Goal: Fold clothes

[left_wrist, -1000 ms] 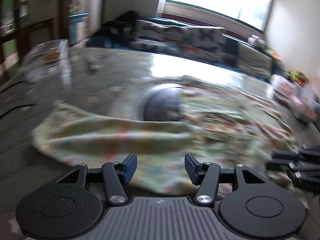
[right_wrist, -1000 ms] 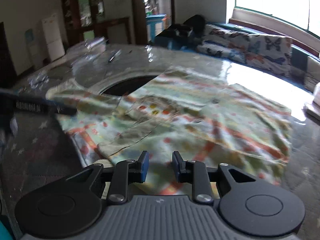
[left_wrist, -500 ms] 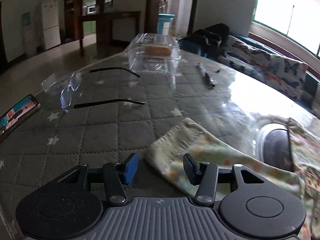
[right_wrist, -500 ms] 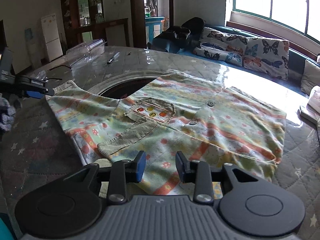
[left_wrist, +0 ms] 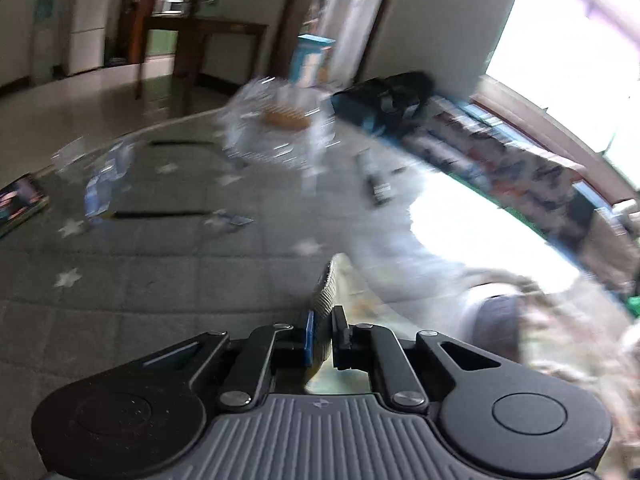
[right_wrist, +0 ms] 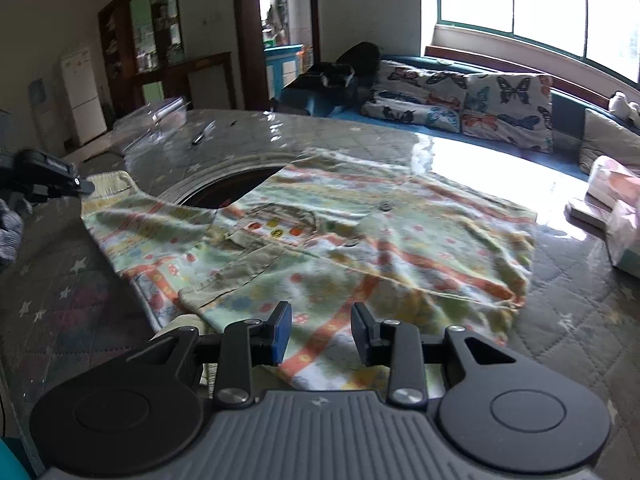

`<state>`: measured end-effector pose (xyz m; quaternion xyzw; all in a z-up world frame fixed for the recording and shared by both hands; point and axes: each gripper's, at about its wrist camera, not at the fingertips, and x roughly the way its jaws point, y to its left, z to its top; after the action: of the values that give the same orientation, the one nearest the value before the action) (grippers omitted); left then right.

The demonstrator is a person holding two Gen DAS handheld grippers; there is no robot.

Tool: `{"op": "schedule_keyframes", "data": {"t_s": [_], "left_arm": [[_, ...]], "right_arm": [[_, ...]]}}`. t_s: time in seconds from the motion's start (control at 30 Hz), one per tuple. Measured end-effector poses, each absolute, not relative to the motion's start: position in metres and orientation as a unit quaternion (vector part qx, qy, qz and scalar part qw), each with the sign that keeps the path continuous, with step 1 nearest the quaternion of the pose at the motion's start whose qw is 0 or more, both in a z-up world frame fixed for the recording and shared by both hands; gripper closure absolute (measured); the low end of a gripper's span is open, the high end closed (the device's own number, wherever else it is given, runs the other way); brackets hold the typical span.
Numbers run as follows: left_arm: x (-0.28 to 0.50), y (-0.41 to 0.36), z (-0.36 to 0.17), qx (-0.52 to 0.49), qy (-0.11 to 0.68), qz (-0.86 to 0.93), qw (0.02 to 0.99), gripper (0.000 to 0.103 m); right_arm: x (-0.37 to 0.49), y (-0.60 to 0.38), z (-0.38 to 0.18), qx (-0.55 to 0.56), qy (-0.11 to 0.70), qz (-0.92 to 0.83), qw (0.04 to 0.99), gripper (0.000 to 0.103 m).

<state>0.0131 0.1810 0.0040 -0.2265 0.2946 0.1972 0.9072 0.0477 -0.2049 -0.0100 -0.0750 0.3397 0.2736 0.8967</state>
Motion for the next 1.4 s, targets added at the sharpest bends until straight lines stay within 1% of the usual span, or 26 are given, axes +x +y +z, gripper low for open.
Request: {"op": "schedule_keyframes", "data": {"t_s": [0.2, 0.37, 0.57, 0.8, 0.9, 0.97, 1.03, 1.1, 1.17, 1.27, 1.4], "left_arm": [[0.022, 0.116, 0.059, -0.214, 0.253, 0.059, 0.942, 0.094], [0.038, 0.052, 0.081, -0.201, 0.246, -0.053, 0.947, 0.094], [0.056, -0.017, 0.078, -0.178, 0.266, -0.152, 0.935, 0.094], [0.058, -0.082, 0.051, -0.142, 0.310, -0.239, 0.909, 0.094], [0.054, -0.095, 0.037, -0.120, 0.327, -0.251, 0.903, 0.093], [0.052, -0.103, 0.027, -0.111, 0.345, -0.265, 0.893, 0.087], [0.049, -0.106, 0.017, -0.102, 0.362, -0.275, 0.885, 0.087], [0.046, -0.107, 0.010, -0.094, 0.374, -0.280, 0.879, 0.083], [0.044, -0.098, 0.009, -0.089, 0.374, -0.272, 0.882, 0.071], [0.041, -0.083, 0.008, -0.084, 0.374, -0.257, 0.887, 0.071], [0.040, -0.041, 0.001, -0.099, 0.381, -0.202, 0.897, 0.071]], "right_arm": [[0.047, -0.228, -0.005, -0.054, 0.332, 0.244, 0.910, 0.070], [0.043, -0.250, -0.004, -0.038, 0.328, 0.216, 0.919, 0.070], [0.039, -0.279, -0.006, -0.017, 0.328, 0.179, 0.927, 0.070], [0.035, -0.301, -0.011, -0.001, 0.334, 0.151, 0.930, 0.070], [0.035, -0.304, -0.013, 0.003, 0.337, 0.148, 0.930, 0.070], [0.035, -0.304, -0.013, 0.004, 0.336, 0.149, 0.930, 0.070], [0.036, -0.302, -0.011, 0.004, 0.334, 0.151, 0.930, 0.070], [0.038, -0.299, -0.009, 0.006, 0.330, 0.156, 0.931, 0.070], [0.040, -0.294, -0.009, 0.004, 0.330, 0.164, 0.930, 0.070], [0.045, -0.285, -0.009, 0.001, 0.330, 0.177, 0.927, 0.070], [0.052, -0.269, -0.015, -0.006, 0.336, 0.199, 0.921, 0.070]]}}
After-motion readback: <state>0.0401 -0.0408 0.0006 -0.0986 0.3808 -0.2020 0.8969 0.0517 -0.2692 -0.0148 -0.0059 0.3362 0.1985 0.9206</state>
